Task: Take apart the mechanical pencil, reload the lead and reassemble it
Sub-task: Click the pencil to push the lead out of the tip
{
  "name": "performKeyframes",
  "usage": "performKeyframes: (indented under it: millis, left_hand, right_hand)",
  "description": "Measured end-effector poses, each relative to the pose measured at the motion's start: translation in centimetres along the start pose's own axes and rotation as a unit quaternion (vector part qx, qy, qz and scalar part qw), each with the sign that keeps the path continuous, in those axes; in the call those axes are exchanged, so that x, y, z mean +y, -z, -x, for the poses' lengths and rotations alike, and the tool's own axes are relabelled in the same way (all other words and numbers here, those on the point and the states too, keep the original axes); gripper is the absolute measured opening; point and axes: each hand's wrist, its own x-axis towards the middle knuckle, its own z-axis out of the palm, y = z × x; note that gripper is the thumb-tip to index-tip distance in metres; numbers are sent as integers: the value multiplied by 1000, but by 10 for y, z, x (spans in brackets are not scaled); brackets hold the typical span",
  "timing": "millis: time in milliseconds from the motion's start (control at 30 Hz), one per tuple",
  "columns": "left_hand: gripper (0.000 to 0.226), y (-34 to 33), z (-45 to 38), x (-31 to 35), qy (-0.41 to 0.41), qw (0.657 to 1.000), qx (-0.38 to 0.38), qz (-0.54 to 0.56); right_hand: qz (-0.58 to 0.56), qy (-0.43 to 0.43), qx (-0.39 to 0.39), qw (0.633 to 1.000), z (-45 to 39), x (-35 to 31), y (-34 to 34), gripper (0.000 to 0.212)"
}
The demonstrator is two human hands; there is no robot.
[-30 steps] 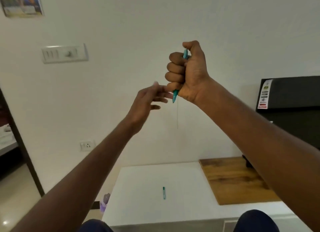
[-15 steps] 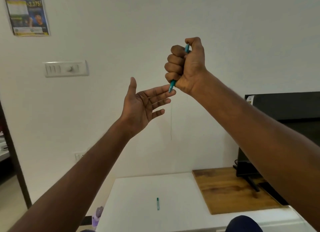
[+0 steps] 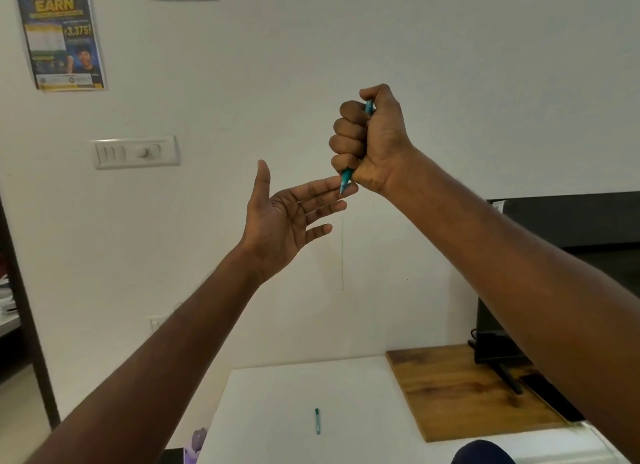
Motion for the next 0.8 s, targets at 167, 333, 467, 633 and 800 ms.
performKeyframes:
  millis: [167, 333, 467, 633, 800]
  left_hand:
    - [109, -2, -3, 1, 1, 1000, 3, -6]
    - [110, -1, -3, -1, 0, 1000, -1, 3]
    - [111, -2, -4, -1, -2, 1000, -3, 3]
    - [111, -5, -5, 2, -1, 1000, 10, 0]
    - [110, -10, -3, 4, -5, 1000, 19, 0]
  right_hand:
    - [25, 0, 6, 1000, -1, -2, 0, 65]
    - [28, -6, 24, 999, -1, -3, -1, 62]
    - [43, -6, 26, 999, -1, -4, -1, 59]
    - [47, -4, 10, 999, 1, -6, -1, 61]
    - [48, 0, -12, 999, 4, -7, -3, 65]
